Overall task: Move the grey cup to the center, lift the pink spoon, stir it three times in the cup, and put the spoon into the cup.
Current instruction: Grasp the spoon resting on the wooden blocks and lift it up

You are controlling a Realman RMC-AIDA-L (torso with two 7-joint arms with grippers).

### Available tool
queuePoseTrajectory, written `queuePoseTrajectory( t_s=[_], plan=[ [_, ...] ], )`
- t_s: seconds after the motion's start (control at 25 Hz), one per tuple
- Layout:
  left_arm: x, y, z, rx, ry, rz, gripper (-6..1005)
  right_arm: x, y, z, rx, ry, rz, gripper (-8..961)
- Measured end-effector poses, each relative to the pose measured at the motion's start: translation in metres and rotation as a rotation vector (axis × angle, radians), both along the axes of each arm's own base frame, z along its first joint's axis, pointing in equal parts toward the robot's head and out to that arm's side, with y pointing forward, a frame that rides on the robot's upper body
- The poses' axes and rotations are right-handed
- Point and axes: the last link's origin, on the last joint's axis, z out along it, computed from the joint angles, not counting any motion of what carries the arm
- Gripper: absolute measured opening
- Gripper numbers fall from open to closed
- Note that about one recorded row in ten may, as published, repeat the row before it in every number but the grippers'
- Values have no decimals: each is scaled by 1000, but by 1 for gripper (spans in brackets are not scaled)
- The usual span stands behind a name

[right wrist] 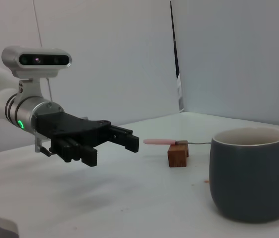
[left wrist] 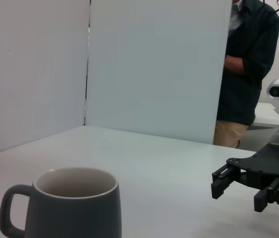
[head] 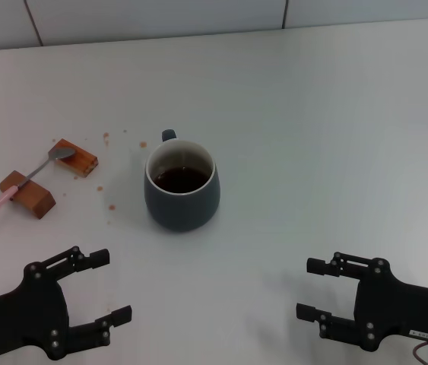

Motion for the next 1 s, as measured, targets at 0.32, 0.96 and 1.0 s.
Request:
queuePoseTrajectory(
  t_s=[0.32, 0.96, 1.0],
  plan=[
    [0, 0, 1, 0, 0, 0, 829, 1, 0, 0, 0, -5, -2, 678],
    [9, 0, 16, 49, -133, 26, 829, 2, 2, -1, 2, -17, -5, 676],
    [11, 1, 25, 83, -206, 57, 829, 2, 2, -1, 2, -18, -6, 676]
  ],
)
